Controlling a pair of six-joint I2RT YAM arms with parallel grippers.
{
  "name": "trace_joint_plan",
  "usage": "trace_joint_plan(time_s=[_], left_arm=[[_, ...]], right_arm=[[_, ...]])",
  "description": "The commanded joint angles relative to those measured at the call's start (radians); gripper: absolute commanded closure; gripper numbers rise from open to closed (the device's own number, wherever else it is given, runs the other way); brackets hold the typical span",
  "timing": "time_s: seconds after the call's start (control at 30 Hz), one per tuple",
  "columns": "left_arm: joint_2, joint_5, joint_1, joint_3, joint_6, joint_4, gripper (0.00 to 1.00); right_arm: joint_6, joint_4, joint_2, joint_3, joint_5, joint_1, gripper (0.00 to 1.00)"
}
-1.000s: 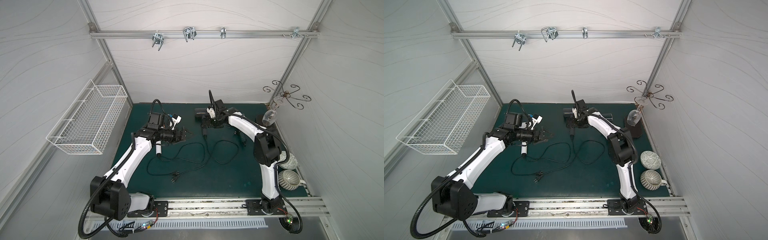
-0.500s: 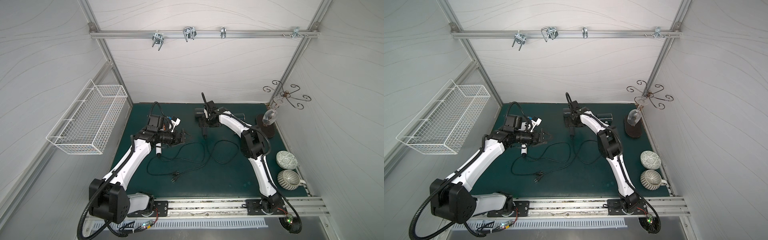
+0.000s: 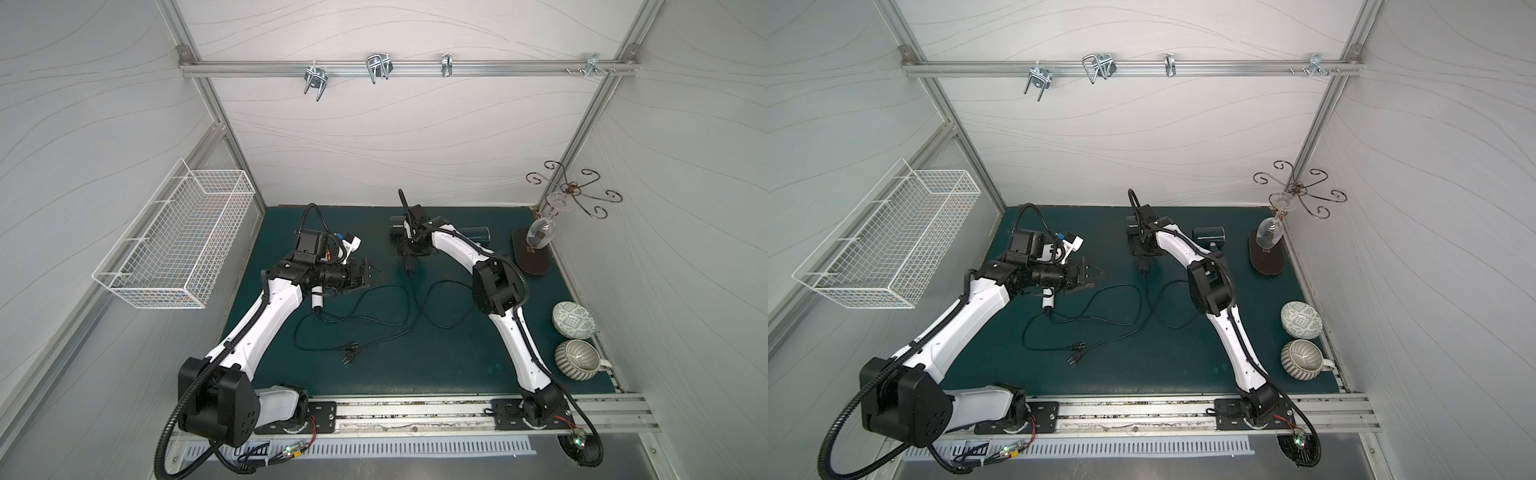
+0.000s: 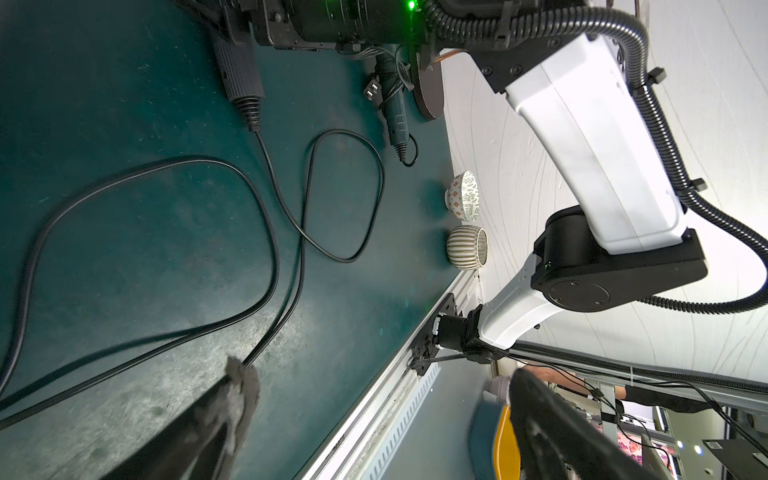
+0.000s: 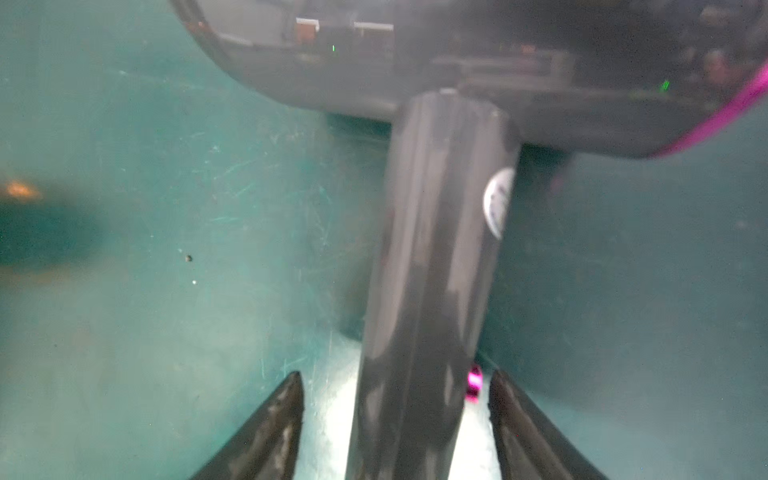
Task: Wrap the cord around the hair dryer
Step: Pick up the hair dryer from the center of the board.
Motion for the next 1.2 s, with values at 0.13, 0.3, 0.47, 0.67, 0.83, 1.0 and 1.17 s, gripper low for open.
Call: trace_joint_plan(time_s=[0.13,0.3,0.47,0.67,0.83,1.0,1.17], left_arm=[[0.004,-0.006,0.007,0.011,0.010,0.021,0.02],[0.003,-0.008,0.009,0.014,0.010,0.020,0.02],[0.000,-0.015,0.011,0.019,0.012,0.022,0.02],[-0.008,-0.025,0.017,0.033,0.013,0.019,0.02],[-0.008,-0.026,0.030,0.057,0.019,0.015,0.02],[0.000,-0.022,0.050,0.096,0.028,0.005,0.02],[0.009,-0.009,0.064,0.133,0.040,-0.010,0.02]], right_arm=[[-0.012,-0.095,0.079,0.084,0.000,0.012,0.59],[-0.029,-0.077,0.055,0.049,-0.001,0.012,0.96],[-0.076,-0.074,0.020,0.042,0.010,0.010,1.00],[-0.153,0.003,-0.110,-0.056,-0.014,0.003,1.00],[-0.204,0.063,-0.242,-0.159,-0.064,-0.019,1.00],[-0.307,0.079,-0.376,-0.273,-0.149,-0.041,1.00],[-0.454,0.101,-0.551,-0.457,-0.238,-0.043,1.00]])
